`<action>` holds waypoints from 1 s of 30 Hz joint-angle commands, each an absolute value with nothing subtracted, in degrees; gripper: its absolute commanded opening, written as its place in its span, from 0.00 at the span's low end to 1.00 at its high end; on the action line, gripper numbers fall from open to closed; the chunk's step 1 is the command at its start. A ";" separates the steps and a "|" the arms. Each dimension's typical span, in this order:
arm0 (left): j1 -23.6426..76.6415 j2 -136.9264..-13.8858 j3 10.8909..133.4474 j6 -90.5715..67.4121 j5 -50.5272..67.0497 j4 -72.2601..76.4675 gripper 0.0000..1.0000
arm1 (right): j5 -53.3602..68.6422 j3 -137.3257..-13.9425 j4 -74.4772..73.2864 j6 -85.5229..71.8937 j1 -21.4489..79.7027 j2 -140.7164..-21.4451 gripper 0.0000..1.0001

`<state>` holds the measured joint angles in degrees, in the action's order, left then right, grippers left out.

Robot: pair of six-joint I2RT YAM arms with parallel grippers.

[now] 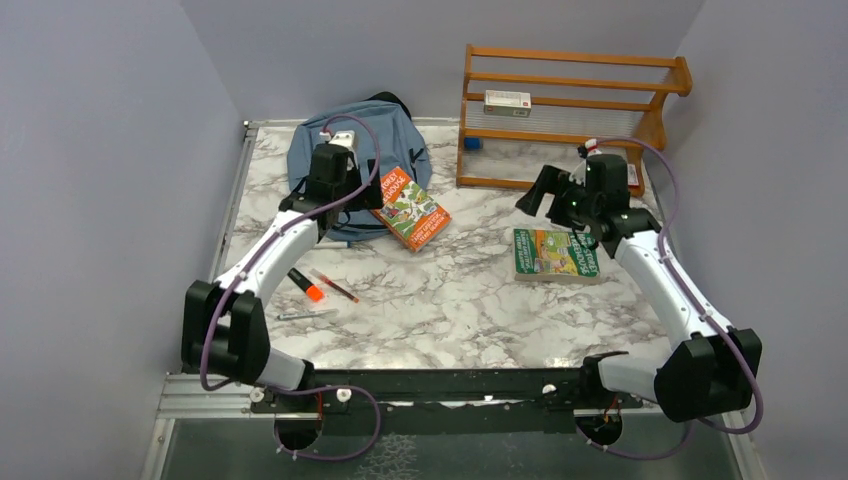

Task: Pack the student bag
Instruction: Move the book to the center of the board.

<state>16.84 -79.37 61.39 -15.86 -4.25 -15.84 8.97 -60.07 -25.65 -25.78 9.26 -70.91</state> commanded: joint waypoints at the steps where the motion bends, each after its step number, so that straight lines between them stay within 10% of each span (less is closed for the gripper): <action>1: 14.91 -86.77 66.57 -13.27 5.74 -13.11 0.99 | 19.28 -55.34 -18.54 -25.36 8.88 -68.02 1.00; 30: 14.06 -113.27 85.11 -3.25 24.70 -19.50 0.99 | 28.02 -51.08 -15.91 -26.48 8.88 -69.48 1.00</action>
<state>13.10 -113.34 84.01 -4.43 16.43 -19.22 26.48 -52.05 -17.56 -26.35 9.23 -69.91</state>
